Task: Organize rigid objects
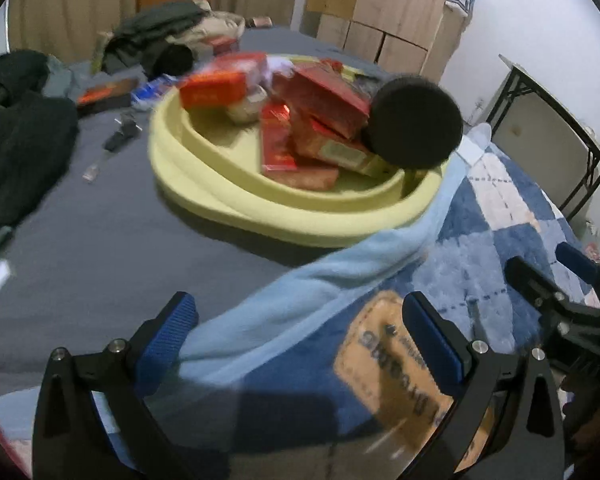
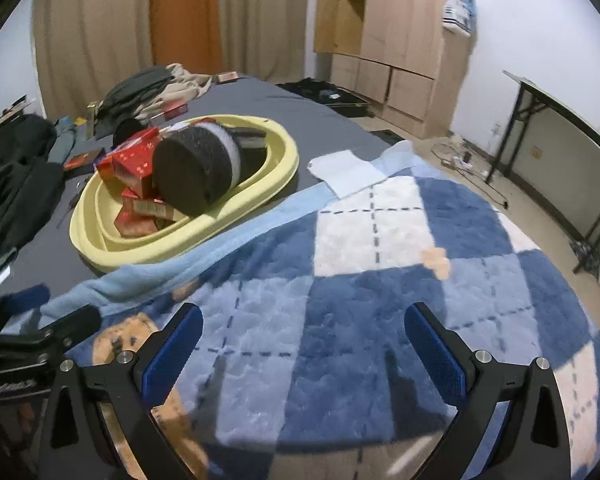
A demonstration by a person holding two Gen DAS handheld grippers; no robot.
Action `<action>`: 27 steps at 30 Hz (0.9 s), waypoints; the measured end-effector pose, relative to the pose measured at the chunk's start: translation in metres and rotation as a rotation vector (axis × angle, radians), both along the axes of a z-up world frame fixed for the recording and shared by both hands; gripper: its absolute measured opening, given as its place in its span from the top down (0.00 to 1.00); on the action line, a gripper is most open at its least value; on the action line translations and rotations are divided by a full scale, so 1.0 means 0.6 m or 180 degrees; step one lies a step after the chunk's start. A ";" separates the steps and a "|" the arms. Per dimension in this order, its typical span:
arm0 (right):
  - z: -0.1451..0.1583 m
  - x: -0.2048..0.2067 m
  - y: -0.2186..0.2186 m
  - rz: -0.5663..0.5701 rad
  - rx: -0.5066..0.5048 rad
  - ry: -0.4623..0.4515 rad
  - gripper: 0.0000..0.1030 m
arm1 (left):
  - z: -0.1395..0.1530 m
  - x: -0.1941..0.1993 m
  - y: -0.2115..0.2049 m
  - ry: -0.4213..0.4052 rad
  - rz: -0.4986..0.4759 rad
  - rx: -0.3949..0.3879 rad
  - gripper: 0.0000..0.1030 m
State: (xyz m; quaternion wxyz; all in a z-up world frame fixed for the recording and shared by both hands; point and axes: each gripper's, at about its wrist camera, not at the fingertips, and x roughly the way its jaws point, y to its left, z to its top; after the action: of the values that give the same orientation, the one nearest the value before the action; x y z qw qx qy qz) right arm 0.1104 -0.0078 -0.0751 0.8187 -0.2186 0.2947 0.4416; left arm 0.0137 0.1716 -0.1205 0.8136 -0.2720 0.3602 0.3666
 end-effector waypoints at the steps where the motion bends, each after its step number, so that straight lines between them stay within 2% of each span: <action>1: -0.008 0.004 0.003 0.0028 -0.0027 -0.0038 0.00 | -0.007 0.005 -0.001 0.0018 -0.0006 0.0026 0.00; 3: -0.029 0.022 0.018 0.0082 -0.0088 -0.0033 0.00 | -0.025 0.013 -0.013 0.0126 0.0016 0.0157 0.00; 5: -0.087 0.060 0.039 0.0074 -0.0278 0.0178 0.00 | -0.028 0.019 -0.020 0.0217 0.0041 0.0266 0.00; 6: -0.091 0.061 0.046 0.0065 -0.0332 0.0135 0.00 | -0.030 0.023 -0.019 0.0250 0.0062 0.0279 0.00; 13: -0.092 0.067 0.052 0.0044 -0.0366 0.0124 0.00 | -0.032 0.022 -0.019 0.0333 0.0073 0.0305 0.00; 27: -0.092 0.067 0.053 0.0044 -0.0374 0.0112 0.00 | -0.032 0.021 -0.018 0.0308 0.0071 0.0290 0.00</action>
State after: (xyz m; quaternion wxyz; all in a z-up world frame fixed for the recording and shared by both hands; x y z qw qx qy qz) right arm 0.1503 0.0242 -0.1301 0.7961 -0.2606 0.3329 0.4330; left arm 0.0265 0.1606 -0.1399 0.8026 -0.2207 0.3789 0.4044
